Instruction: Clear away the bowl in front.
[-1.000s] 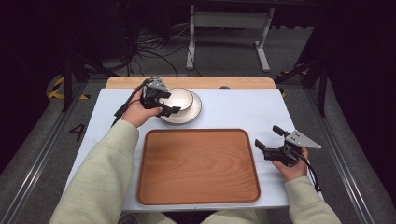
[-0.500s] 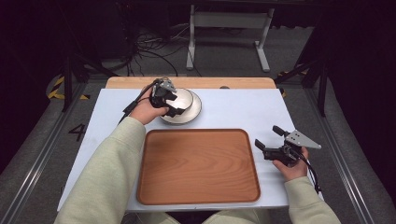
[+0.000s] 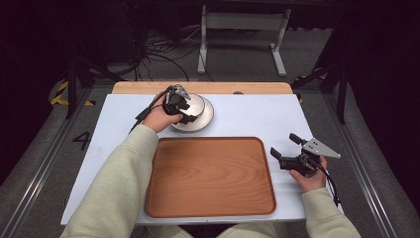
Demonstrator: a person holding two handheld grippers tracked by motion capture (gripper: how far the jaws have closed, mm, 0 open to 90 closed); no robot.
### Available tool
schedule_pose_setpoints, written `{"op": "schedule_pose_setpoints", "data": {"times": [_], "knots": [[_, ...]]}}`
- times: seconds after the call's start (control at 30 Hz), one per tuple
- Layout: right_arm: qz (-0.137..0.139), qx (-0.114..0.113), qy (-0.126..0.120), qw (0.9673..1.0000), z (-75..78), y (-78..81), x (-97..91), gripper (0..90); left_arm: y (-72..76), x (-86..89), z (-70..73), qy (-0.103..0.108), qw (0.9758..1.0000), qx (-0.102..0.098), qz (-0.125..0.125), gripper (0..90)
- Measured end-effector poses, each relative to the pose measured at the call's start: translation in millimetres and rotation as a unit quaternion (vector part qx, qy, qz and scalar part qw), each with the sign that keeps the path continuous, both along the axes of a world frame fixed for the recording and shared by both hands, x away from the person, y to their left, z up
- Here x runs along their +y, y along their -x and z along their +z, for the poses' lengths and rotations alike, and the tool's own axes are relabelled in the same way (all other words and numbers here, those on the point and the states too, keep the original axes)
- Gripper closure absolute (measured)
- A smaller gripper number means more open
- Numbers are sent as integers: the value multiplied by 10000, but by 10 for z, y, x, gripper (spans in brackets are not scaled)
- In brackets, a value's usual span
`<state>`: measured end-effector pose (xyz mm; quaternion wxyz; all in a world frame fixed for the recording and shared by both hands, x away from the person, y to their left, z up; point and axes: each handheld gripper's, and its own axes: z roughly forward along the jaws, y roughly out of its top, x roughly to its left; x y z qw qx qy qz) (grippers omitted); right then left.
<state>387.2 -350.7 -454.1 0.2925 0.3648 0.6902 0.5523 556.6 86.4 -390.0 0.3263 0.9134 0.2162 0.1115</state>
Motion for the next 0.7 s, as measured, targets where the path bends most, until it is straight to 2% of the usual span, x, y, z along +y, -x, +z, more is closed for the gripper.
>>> {"op": "schedule_pose_setpoints", "data": {"times": [0.17,0.37,0.57,0.63,0.7], "knots": [[-7,4,-4,10000,0,-1,0,18,-20,-18,-55,-101,9999,50,-22,497],[-20,13,-23,10000,0,-3,-3,16,-18,-98,-140,-533,9985,84,28,549],[-21,18,-16,10000,0,-3,-4,16,0,-177,-187,-712,9974,89,-40,675],[-20,19,-16,10000,0,-4,-3,16,5,-189,-198,-702,9975,100,-60,727],[-19,22,-23,10000,0,-4,-4,17,11,-211,-206,-758,9970,20,-125,747]]}}
